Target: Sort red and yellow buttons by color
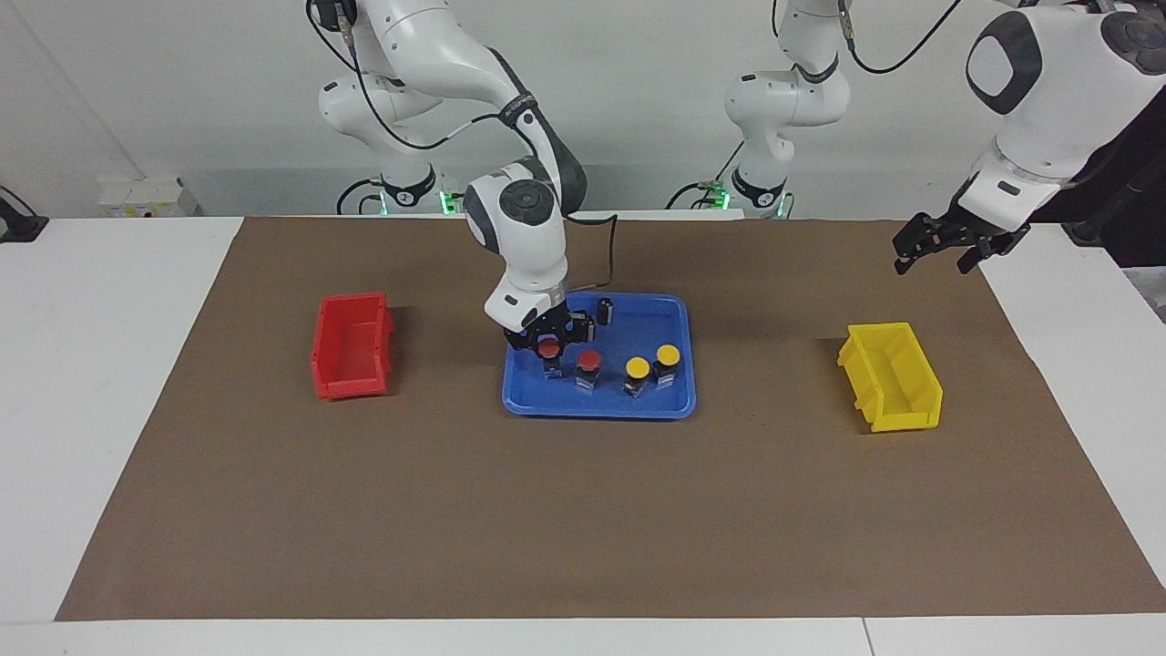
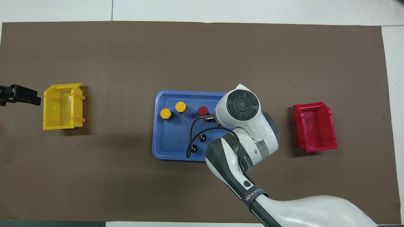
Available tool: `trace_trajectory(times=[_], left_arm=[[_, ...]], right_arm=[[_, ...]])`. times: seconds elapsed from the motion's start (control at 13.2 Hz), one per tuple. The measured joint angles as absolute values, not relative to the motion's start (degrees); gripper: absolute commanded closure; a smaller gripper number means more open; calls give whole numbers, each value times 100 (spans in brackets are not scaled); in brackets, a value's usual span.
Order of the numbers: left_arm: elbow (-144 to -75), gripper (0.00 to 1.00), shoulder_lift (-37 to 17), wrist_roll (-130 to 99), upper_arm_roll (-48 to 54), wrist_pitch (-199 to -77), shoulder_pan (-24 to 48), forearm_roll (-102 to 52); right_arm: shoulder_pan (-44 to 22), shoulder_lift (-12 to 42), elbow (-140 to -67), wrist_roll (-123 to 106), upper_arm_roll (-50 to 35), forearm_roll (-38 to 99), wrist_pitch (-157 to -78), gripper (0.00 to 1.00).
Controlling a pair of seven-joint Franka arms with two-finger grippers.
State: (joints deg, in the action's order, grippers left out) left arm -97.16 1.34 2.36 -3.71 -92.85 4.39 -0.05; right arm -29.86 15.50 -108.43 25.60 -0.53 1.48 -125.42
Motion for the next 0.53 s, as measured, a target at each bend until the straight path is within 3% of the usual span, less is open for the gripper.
trace_trajectory(times=[0.23,0.53], left_arm=[[-9838,4,137,-626,-267,-9723,908,-57],[-10710,19,57,-2164,-149,-11020,2467,-153]], right_arm=[[-2184,1233,-10092,1816,10,65,-11534,76],[-669,606,-10179,131,42,82,-10621,75]])
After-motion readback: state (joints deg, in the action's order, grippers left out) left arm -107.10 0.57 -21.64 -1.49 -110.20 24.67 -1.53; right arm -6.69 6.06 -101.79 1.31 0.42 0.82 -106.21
